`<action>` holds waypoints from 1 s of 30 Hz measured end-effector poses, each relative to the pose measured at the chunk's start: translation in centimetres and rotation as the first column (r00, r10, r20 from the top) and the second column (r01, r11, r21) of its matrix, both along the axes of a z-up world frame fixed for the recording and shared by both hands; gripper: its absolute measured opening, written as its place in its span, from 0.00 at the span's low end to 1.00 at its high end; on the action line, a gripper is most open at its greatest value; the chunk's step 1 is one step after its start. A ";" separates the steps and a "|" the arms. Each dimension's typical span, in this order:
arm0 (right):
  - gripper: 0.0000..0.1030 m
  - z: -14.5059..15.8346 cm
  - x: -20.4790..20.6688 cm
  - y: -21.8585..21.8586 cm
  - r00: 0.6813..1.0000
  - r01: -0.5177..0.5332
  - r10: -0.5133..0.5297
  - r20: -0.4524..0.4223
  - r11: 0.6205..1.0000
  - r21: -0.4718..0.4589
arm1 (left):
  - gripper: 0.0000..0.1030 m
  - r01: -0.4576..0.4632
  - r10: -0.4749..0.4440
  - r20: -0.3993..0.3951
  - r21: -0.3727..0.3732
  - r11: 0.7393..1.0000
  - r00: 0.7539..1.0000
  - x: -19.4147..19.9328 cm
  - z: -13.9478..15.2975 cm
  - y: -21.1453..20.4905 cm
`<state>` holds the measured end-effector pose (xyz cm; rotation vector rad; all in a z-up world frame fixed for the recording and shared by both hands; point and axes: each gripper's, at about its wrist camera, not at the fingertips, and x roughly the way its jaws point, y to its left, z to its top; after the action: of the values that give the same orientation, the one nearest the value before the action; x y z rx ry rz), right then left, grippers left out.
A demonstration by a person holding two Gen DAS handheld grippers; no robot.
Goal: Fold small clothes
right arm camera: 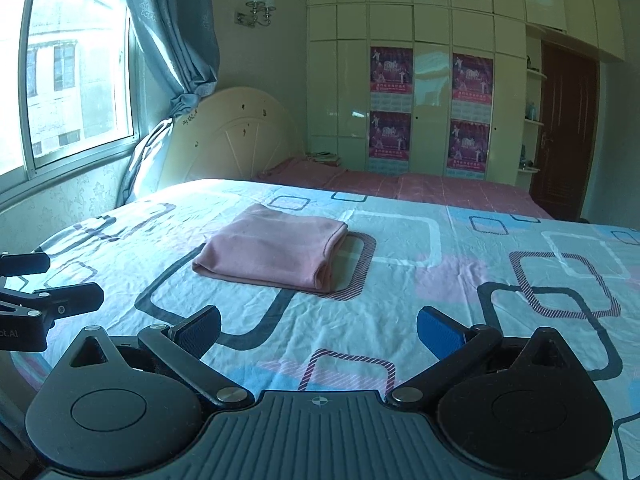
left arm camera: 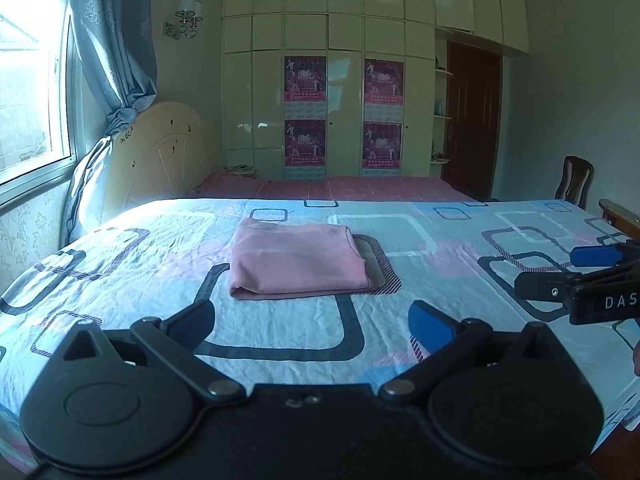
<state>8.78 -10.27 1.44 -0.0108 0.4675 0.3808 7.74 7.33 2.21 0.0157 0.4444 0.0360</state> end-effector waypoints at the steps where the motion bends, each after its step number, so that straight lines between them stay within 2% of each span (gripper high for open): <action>1: 1.00 0.1 0.1 -0.1 1.000 0.002 -0.002 0.000 1.000 0.005 | 0.99 0.001 -0.001 0.002 0.001 1.000 1.000 0.0 0.0 0.1; 30: 1.00 0.2 0.4 -0.3 1.000 -0.004 0.004 -0.001 1.000 0.005 | 0.99 -0.005 0.005 0.006 -0.007 1.000 1.000 0.5 -0.1 0.6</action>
<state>9.22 -10.55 1.63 -0.0064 0.4676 0.3855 8.24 7.97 2.07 0.0077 0.4389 0.0391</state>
